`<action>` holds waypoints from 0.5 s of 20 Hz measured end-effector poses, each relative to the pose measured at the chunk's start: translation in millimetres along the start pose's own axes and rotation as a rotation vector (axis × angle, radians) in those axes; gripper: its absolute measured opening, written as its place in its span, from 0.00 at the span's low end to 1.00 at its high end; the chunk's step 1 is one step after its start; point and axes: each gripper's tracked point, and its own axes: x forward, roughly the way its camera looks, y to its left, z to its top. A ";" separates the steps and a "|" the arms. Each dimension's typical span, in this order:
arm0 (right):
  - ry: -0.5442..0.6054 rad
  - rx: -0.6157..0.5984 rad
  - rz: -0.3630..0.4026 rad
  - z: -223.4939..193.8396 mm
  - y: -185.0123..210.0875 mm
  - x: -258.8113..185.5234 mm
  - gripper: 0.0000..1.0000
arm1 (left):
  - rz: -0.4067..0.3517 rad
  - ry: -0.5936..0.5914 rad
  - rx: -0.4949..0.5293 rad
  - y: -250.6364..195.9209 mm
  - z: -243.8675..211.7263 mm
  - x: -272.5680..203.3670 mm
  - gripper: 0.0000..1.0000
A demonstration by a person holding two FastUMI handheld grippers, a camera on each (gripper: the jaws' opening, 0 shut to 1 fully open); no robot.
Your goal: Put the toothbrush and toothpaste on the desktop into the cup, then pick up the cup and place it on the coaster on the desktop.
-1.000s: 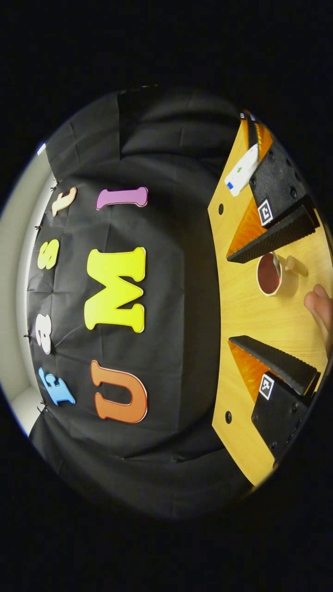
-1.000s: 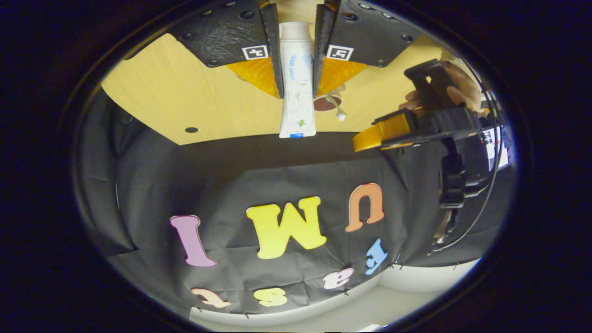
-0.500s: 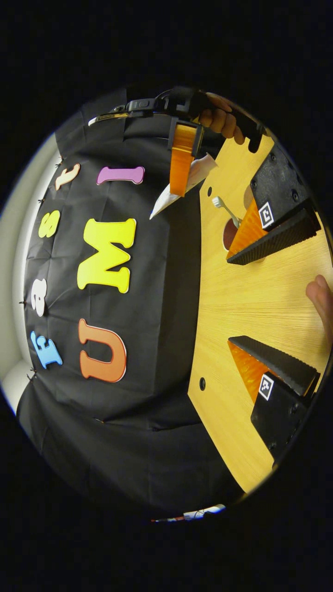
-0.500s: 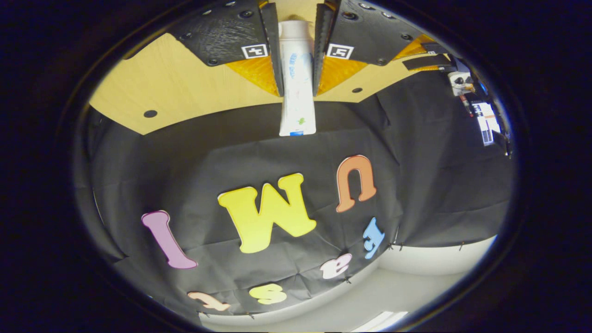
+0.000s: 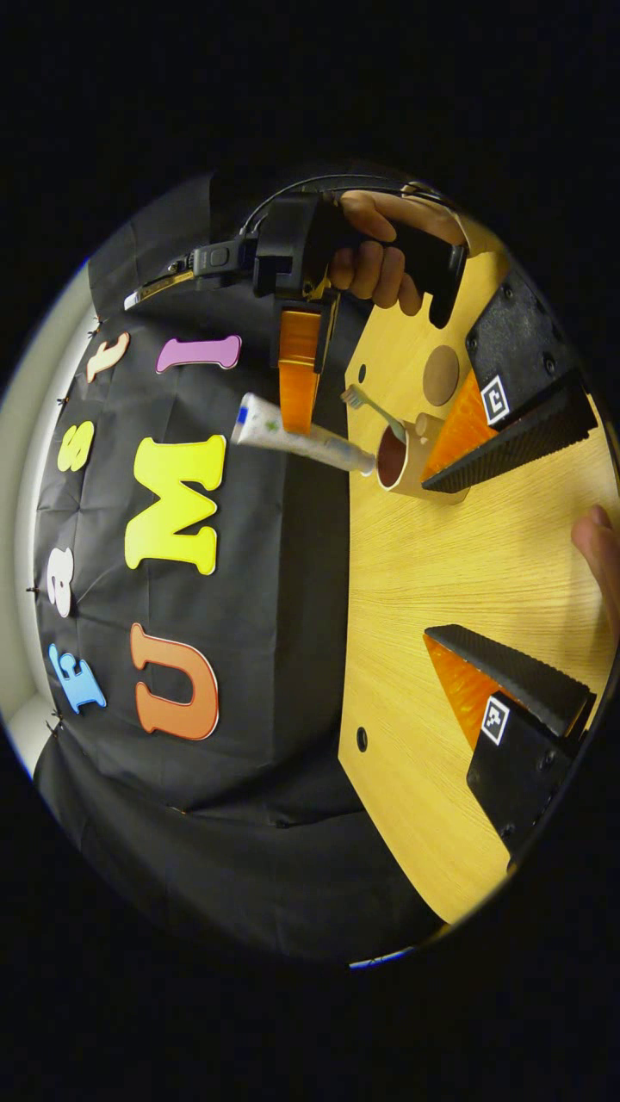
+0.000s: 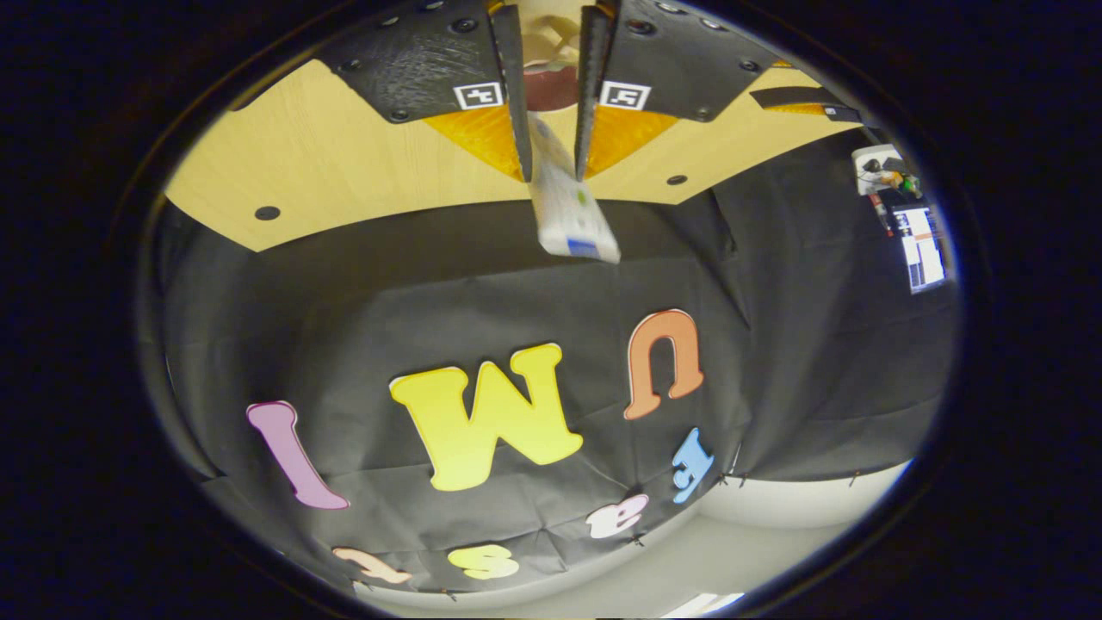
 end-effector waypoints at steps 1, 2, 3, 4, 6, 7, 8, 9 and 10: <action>-0.011 -0.004 0.003 2.1 0.0 -2.6 0.23 | -0.001 -0.001 -0.002 1.1 0.5 1.7 0.98; -0.015 -0.005 -0.001 4.1 -2.1 -1.9 0.23 | -0.001 0.002 -0.006 1.0 -0.9 2.6 0.98; -0.012 -0.002 0.002 1.8 -2.8 -2.4 0.23 | -0.001 0.002 -0.010 1.2 -1.2 3.6 0.98; -0.008 0.002 0.006 0.0 -2.4 -2.6 0.19 | 0.002 0.004 -0.013 1.9 -1.3 4.8 0.98; -0.005 0.007 0.001 -1.0 -5.7 -3.6 0.23 | 0.005 0.016 -0.019 2.7 -6.4 7.3 0.98; -0.001 0.015 0.010 -2.4 -3.9 -2.7 0.19 | 0.007 0.022 -0.022 2.8 -7.9 8.0 0.98; 0.008 0.013 0.010 -4.7 -4.4 -1.7 0.19 | 0.006 0.024 -0.024 2.7 -8.0 9.0 0.98; 0.012 0.006 0.004 -5.6 -6.5 -1.3 0.19 | 0.006 0.026 -0.025 1.7 -7.9 9.3 0.98; 0.015 -0.001 0.001 -5.2 -7.8 -1.3 0.19 | 0.006 0.027 -0.025 1.8 -8.8 9.5 0.98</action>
